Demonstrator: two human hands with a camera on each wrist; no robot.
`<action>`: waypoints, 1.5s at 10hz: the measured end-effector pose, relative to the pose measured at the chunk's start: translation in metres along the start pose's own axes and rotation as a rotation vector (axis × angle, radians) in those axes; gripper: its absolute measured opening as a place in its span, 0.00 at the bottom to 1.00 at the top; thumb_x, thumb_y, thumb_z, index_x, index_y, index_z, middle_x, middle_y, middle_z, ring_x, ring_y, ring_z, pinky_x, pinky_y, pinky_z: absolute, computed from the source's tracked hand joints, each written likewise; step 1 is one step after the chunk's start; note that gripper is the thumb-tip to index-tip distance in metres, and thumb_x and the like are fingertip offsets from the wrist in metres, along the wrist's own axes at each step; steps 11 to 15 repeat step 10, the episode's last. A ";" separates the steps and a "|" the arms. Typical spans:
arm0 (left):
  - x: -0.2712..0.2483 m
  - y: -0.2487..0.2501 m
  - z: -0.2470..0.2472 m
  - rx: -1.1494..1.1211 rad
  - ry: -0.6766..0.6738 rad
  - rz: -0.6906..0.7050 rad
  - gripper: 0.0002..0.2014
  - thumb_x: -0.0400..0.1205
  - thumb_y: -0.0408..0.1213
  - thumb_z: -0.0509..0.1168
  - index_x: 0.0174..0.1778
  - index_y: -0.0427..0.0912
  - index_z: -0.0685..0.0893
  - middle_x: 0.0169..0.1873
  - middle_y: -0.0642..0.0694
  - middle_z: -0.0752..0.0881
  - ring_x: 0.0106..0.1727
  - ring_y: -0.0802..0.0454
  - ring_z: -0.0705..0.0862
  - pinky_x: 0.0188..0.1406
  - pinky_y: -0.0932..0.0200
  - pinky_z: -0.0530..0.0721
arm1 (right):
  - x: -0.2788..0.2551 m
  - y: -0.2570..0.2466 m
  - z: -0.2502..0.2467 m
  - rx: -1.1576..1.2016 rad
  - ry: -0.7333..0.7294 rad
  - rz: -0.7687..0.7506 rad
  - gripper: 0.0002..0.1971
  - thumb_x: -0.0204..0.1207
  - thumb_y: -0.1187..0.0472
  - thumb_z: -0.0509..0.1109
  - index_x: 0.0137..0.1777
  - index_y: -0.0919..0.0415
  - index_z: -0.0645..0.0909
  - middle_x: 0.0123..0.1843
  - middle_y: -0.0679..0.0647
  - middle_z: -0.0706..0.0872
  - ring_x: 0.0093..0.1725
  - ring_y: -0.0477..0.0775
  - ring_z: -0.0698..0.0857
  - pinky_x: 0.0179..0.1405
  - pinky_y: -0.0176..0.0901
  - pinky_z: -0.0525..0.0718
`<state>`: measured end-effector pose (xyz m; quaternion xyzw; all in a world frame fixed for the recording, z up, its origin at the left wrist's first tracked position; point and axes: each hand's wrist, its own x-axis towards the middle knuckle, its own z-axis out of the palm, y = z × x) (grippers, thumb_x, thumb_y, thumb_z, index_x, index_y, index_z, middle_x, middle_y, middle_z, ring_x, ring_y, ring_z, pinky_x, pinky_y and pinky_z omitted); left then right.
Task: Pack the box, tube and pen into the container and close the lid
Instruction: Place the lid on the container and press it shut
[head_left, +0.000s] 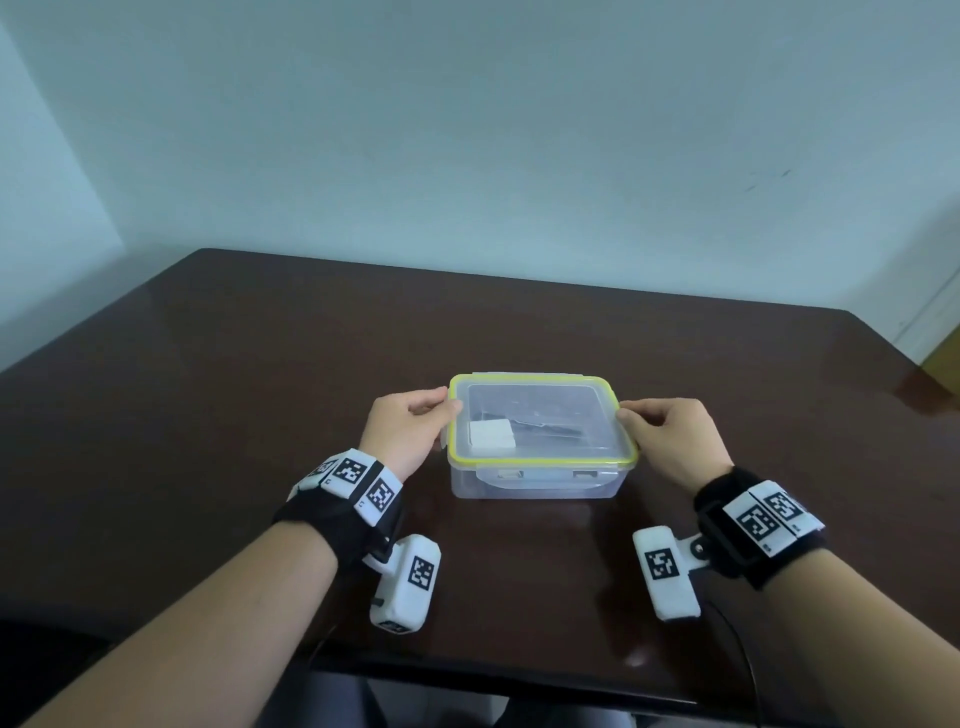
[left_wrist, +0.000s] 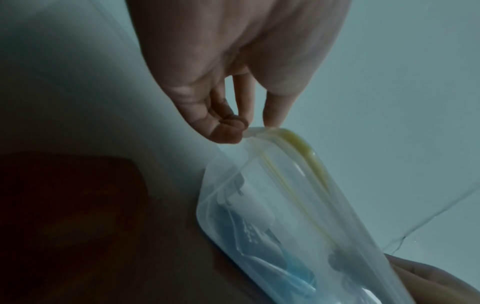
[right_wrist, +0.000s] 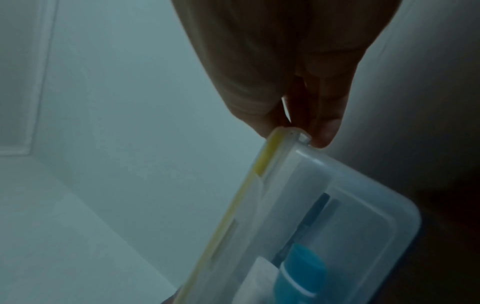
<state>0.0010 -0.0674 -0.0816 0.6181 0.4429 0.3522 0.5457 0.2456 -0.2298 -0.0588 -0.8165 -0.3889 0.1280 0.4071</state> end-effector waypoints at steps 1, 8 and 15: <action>0.002 -0.001 -0.001 0.063 -0.021 0.029 0.19 0.78 0.41 0.77 0.65 0.42 0.88 0.34 0.43 0.88 0.34 0.48 0.86 0.46 0.46 0.91 | -0.005 0.001 0.000 -0.024 0.059 -0.007 0.11 0.78 0.55 0.71 0.54 0.57 0.91 0.43 0.47 0.90 0.46 0.44 0.86 0.44 0.35 0.77; 0.013 0.007 0.000 0.136 -0.114 -0.032 0.15 0.84 0.41 0.69 0.66 0.48 0.79 0.39 0.42 0.86 0.37 0.47 0.85 0.42 0.54 0.84 | -0.008 -0.002 0.005 0.100 0.057 0.048 0.05 0.75 0.57 0.72 0.45 0.52 0.90 0.40 0.40 0.89 0.44 0.38 0.86 0.37 0.28 0.77; 0.002 0.002 0.005 0.011 -0.018 -0.064 0.15 0.84 0.43 0.69 0.65 0.42 0.83 0.48 0.42 0.89 0.46 0.47 0.88 0.46 0.54 0.87 | -0.012 -0.003 0.007 0.139 0.090 0.056 0.05 0.75 0.55 0.72 0.45 0.50 0.89 0.42 0.41 0.90 0.47 0.41 0.87 0.41 0.32 0.79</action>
